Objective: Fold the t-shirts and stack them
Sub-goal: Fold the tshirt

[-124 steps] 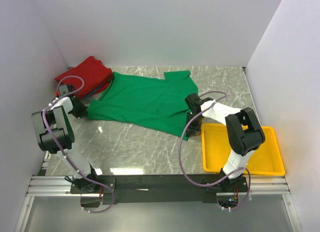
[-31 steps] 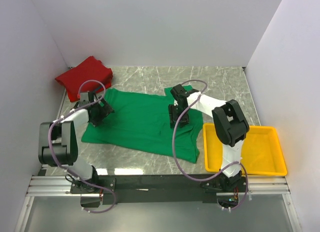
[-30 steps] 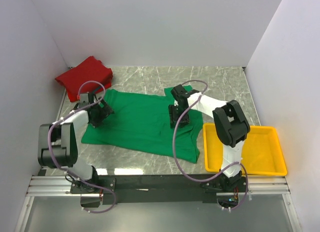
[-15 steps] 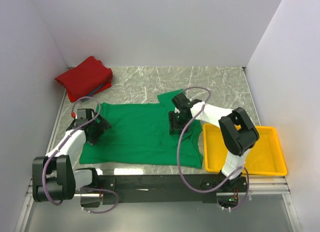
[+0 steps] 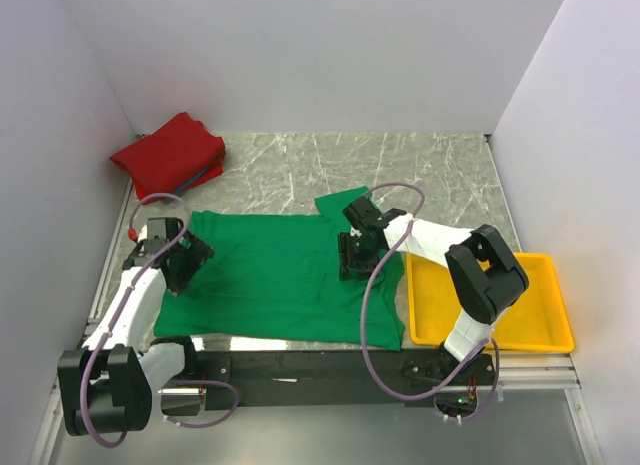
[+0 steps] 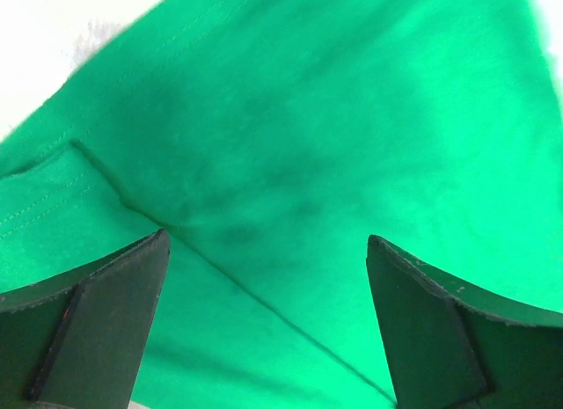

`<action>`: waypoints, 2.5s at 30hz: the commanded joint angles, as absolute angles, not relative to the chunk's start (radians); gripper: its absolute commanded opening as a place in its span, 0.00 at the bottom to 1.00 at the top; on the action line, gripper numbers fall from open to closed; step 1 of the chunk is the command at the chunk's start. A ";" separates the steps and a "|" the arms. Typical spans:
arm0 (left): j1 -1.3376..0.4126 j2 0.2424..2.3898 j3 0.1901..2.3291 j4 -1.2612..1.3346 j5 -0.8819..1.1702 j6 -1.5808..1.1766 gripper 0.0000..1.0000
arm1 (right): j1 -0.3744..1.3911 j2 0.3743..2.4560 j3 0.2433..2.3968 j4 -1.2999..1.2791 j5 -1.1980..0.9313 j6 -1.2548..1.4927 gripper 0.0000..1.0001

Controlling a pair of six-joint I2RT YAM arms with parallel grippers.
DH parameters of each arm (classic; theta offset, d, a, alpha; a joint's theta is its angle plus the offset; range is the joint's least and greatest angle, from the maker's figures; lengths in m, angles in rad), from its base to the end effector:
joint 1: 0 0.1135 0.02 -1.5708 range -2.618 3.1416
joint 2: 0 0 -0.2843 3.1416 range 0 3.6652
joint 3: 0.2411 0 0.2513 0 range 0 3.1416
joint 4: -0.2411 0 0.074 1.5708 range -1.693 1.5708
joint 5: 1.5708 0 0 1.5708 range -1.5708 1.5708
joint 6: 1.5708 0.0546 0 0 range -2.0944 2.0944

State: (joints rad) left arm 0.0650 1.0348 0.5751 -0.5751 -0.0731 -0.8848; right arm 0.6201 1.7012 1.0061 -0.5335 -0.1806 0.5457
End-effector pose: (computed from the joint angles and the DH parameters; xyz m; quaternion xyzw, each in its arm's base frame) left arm 0.1851 0.0160 0.1930 -0.4492 0.8526 -0.0731 0.2567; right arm 0.2593 0.1972 0.1649 -0.0518 0.9801 0.1675 0.0927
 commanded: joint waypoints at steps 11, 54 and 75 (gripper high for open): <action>0.068 1.222 0.860 -0.531 -0.135 -0.764 0.99 | 0.548 1.758 1.383 -0.790 -0.083 0.459 0.61; 0.123 1.781 1.281 -0.509 -0.112 -0.637 0.99 | 0.253 2.422 2.114 -0.728 -0.152 0.325 0.50; 0.126 1.924 1.391 -0.560 -0.136 -0.617 0.83 | 0.253 2.470 2.120 -0.710 -0.195 0.301 0.42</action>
